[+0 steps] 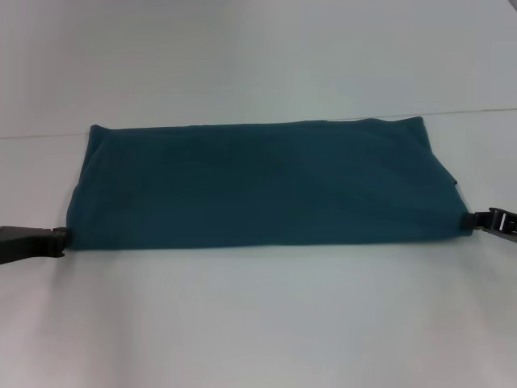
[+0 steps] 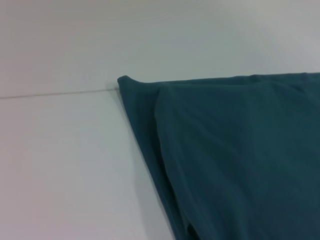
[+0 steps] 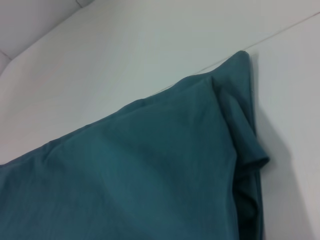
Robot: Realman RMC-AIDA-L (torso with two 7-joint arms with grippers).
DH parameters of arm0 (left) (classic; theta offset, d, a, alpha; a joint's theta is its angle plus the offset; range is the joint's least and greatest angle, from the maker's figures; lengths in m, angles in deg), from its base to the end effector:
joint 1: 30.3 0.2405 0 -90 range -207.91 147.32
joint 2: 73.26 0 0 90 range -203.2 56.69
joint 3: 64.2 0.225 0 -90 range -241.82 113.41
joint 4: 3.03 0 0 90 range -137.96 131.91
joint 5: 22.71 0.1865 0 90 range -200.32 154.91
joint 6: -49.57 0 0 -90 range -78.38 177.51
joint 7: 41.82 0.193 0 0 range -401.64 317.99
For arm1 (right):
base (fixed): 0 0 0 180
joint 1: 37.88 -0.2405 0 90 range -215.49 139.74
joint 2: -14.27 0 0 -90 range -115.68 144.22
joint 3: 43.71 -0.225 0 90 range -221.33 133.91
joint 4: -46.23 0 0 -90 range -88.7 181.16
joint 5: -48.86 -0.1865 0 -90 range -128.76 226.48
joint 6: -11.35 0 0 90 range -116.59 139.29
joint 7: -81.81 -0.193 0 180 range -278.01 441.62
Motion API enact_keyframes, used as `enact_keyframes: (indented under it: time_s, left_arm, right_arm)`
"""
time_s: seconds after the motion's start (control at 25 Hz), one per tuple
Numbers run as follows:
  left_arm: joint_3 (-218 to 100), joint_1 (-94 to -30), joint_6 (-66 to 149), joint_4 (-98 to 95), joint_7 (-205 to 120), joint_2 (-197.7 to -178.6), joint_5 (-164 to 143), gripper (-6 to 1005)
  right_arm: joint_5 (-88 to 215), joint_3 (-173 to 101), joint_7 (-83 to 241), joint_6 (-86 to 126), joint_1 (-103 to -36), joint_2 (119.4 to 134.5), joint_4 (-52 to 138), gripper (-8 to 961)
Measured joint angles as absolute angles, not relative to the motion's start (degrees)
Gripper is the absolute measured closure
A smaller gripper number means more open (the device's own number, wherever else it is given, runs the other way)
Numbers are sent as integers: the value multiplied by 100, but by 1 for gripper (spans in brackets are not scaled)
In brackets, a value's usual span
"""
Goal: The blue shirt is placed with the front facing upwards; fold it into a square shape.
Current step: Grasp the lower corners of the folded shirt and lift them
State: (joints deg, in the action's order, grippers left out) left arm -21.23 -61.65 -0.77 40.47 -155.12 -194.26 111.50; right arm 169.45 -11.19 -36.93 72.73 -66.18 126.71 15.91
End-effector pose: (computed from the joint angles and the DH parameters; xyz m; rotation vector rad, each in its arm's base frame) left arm -0.3044 0.3868 -0.0035 -2.0887 -1.1403 -0.1517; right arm 0.3317 0.3588 0.0254 -1.8690 1.6090 0.5461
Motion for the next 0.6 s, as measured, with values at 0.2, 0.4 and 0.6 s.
enact_keyframes:
  time_s: [0.2,0.4,0.6]
  left_arm:
    - [-2123,-6155,-197,4142,-15551,-19427,11233,996]
    - [-2133,-6124,-488,4254,-15551,-19388,11237,996]
    - [-2141,-6066,-808,4382,-15529,-19365,11239,997]
  right_arm:
    - [16945,-1141,-3654,7365,-6574,12655,1591,810]
    - [16945,-1285,-3543,7524,-6513,12650,1590,807]
    - [16945,-1414,-3422,7763,-6431,12642,1516,805]
